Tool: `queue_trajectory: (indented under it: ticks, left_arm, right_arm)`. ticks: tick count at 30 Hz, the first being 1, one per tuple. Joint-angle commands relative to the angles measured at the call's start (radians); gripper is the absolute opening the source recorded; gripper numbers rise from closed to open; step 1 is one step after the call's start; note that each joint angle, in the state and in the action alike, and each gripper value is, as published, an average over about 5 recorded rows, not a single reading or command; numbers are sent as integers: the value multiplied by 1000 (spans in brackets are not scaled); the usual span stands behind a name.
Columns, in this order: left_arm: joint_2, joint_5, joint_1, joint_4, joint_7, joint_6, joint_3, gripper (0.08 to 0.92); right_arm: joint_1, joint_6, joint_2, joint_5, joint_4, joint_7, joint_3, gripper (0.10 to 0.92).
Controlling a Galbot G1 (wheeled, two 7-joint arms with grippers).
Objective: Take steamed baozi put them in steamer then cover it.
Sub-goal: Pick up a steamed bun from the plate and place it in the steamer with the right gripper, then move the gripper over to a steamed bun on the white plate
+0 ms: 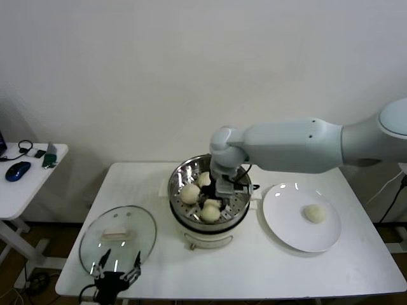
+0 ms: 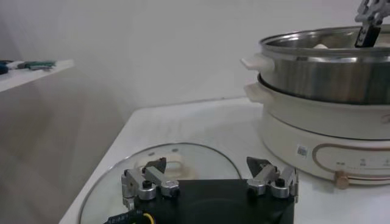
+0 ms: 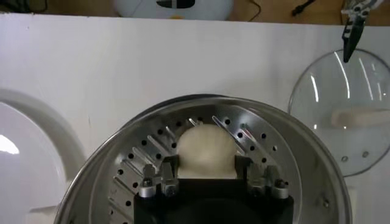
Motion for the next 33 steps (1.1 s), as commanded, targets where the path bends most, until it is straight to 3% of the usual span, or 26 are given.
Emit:
queue_trajectory:
  ticks: [1, 7, 11, 15, 19, 24, 33]
  left_arm:
    - [1, 1, 2, -3, 1, 1, 2, 823]
    - [0, 1, 2, -7, 2, 3, 4, 823]
    - [2, 1, -1, -8, 3, 4, 7, 823]
    - [4, 2, -7, -6, 4, 6, 11, 823]
    - [4, 3, -13, -4, 4, 7, 15, 823]
    - [1, 7, -15, 0, 7, 9, 19, 823]
    - [-6, 9, -11, 8, 9, 3, 12, 823]
  right_arm:
    - [37, 1, -11, 39, -23, -17, -8, 745]
    - [165, -29, -86, 222, -120, -96, -52, 820]
    - [283, -208, -202, 512, -177, -180, -147, 822]
    - [363, -370, -325, 621, -189, -215, -241, 823]
    - [354, -445, -457, 576, -184, -227, -319, 823]
    - [206, -473, -598, 412, -194, -195, -295, 823]
    - [-118, -521, -647, 210, -288, -136, -80, 823]
